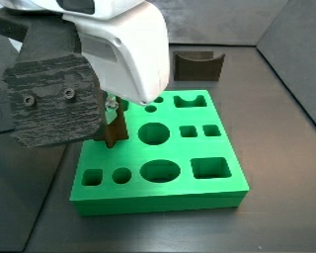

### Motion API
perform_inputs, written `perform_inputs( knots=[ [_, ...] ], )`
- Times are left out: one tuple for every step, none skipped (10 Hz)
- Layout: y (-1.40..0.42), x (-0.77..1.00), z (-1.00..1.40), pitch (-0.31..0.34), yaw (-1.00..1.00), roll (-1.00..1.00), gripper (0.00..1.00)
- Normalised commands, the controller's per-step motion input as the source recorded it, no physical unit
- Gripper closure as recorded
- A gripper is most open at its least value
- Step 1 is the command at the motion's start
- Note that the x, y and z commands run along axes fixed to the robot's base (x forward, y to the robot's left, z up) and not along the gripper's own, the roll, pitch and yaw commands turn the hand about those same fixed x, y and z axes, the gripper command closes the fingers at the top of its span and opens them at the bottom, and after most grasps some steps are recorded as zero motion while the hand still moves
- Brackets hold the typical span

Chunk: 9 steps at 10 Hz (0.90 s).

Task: Pick up the star object. Move up. Move to above the board. Insert the star object.
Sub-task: Insert the star object.

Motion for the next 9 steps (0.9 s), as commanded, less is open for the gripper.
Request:
perform_inputs(
  knots=[
    [-0.14, 0.00, -0.47, -0.036, -0.02, 0.00, 1.00],
    [-0.13, 0.13, -0.91, 0.000, -0.11, 0.00, 1.00],
    [-0.03, 0.09, -0.97, 0.000, -0.28, -0.05, 1.00],
    [0.00, 0.03, -0.94, 0.000, -0.39, -0.08, 1.00],
    [-0.02, 0.16, -0.95, 0.003, -0.29, -0.05, 1.00],
    [0.00, 0.22, -0.89, 0.116, -0.23, -0.02, 1.00],
    [0.05, 0.18, -0.43, 0.041, -0.13, -0.06, 1.00],
    [0.08, 0.00, 0.00, -0.019, 0.00, -0.08, 1.00],
    [0.00, 0.00, 0.00, 0.000, 0.00, 0.01, 1.00]
  ],
)
